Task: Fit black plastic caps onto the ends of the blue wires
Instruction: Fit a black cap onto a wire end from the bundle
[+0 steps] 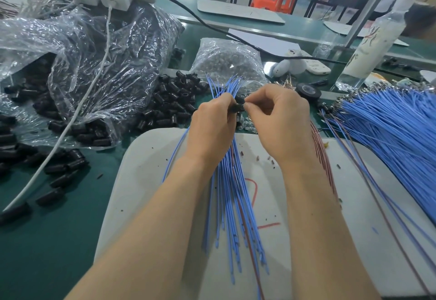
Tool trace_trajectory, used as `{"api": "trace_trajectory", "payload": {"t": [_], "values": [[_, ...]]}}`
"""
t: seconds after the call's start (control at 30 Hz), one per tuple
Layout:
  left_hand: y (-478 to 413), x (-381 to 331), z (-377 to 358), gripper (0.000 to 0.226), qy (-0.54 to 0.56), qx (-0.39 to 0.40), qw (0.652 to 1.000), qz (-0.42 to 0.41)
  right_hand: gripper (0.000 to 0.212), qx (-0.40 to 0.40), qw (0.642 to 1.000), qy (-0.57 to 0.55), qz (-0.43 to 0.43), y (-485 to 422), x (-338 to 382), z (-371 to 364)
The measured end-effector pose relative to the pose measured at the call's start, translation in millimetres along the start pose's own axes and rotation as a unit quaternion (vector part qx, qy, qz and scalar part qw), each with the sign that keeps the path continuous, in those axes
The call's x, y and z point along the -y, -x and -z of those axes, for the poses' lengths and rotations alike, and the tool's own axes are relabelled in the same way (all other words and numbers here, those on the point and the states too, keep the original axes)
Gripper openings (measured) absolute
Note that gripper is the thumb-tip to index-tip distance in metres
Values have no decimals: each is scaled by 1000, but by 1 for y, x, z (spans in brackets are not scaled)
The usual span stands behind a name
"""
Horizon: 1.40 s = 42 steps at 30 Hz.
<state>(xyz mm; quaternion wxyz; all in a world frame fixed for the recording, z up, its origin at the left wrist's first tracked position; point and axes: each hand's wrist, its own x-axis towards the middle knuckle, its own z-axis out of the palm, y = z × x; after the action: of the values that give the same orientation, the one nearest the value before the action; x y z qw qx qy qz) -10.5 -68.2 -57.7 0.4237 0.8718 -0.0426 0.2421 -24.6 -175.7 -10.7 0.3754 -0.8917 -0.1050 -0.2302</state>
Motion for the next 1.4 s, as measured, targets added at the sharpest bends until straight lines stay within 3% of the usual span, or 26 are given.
{"api": "trace_trajectory", "payload": {"t": [0.13,0.23,0.43,0.77,0.83,0.93,1.13,1.3,1.4], "values": [[-1,-1,3,12,-19,11,999,-23,7,-7,1000,0,3,-1,-4,-1],[0,-1,7,14,38,60,996,-45,8,-5,999,-36,-39,-5,-16,5],[0,-1,14,14,69,79,992,-73,20,60,985,-127,-102,-7,-36,12],[-1,-1,16,14,48,89,990,-96,18,73,975,-180,-110,-7,-36,11],[-1,-2,15,14,62,68,992,-85,14,51,952,-262,-147,-6,-32,9],[-1,-2,15,13,70,43,995,-62,9,31,881,-418,-220,-5,-27,0],[-1,-2,13,14,72,49,994,-64,8,20,875,-417,-247,-6,-31,-9],[-2,2,11,14,46,53,996,-60,9,25,896,-377,-233,-3,-32,-18],[-2,1,11,14,50,51,996,-56,9,24,876,-411,-253,-4,-30,-18]]}}
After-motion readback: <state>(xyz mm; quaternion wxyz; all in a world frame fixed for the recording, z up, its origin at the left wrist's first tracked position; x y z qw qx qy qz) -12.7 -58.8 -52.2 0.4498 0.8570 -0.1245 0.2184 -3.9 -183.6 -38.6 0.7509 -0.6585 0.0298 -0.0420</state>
